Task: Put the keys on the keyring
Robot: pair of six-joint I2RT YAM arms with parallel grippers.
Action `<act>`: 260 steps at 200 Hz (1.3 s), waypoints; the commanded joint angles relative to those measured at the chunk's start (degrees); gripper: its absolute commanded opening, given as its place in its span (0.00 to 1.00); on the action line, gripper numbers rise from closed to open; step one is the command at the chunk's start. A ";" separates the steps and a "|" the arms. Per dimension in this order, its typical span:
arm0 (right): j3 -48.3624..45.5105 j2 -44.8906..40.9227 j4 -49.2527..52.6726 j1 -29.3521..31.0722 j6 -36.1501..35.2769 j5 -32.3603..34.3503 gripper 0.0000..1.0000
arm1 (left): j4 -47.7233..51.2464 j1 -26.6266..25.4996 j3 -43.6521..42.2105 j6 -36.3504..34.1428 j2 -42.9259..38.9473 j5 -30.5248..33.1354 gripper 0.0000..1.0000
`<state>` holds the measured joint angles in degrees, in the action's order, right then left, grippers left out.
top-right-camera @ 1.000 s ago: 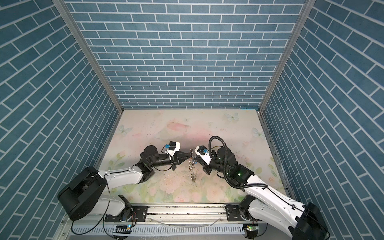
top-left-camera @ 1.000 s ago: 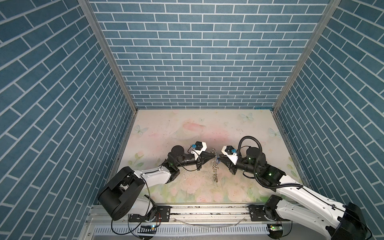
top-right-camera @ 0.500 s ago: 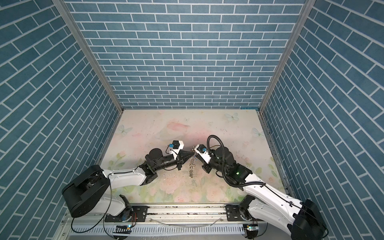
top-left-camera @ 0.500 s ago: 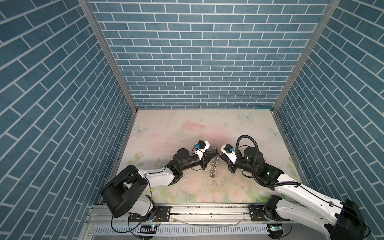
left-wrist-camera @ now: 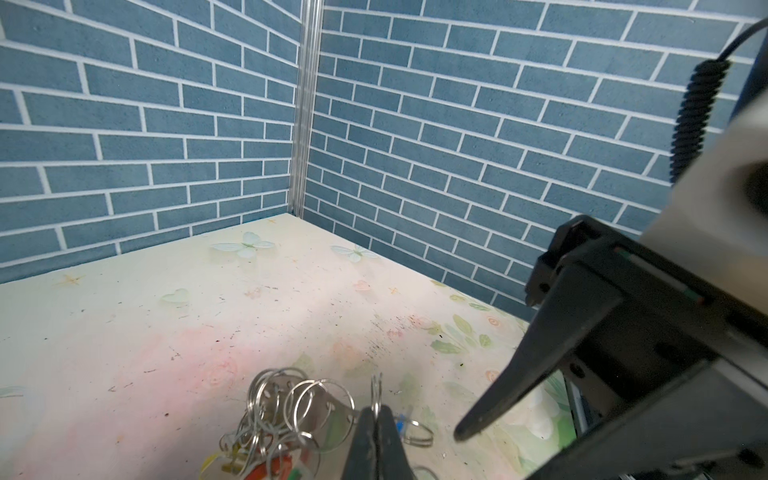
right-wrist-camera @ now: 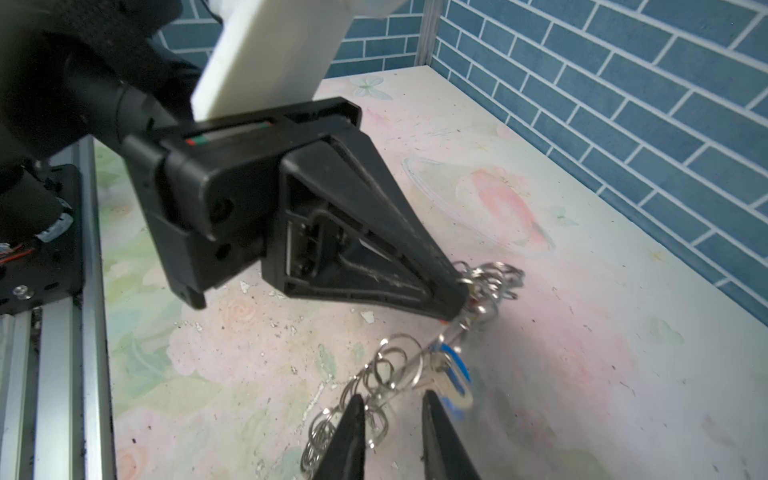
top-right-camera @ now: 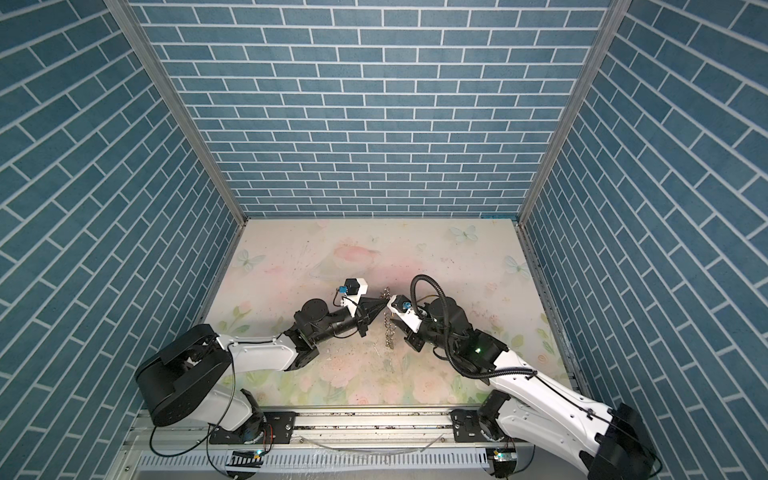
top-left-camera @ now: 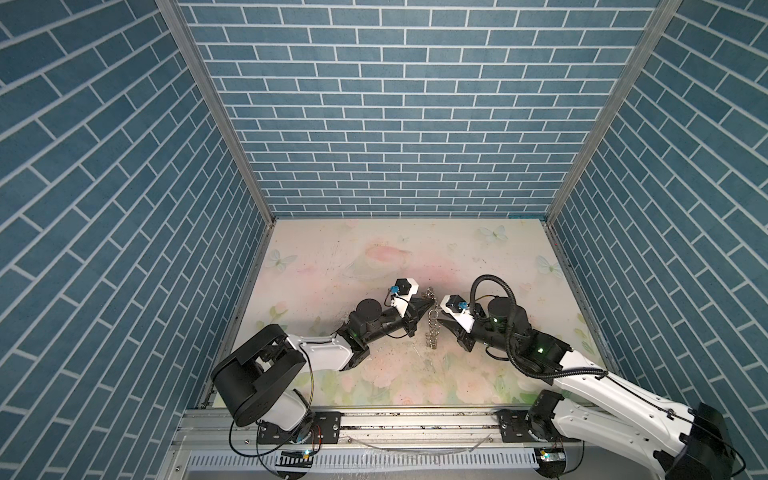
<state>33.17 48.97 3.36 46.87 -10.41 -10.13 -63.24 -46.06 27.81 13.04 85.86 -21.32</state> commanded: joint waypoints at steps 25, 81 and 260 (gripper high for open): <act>-0.77 -7.95 -2.70 -7.94 4.84 -12.04 0.29 | -7.99 2.41 0.41 -0.87 -0.46 -9.24 0.00; 4.07 -0.33 -1.36 -9.56 5.93 -26.03 0.20 | -17.27 2.91 0.39 2.00 2.57 -21.57 0.00; 2.78 -2.62 -0.54 -10.75 4.96 -27.01 0.20 | -17.31 3.39 -1.87 0.64 0.37 -29.16 0.00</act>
<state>34.81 46.04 3.84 36.40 -5.98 -36.03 -77.06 -42.87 26.28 13.72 88.23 -48.36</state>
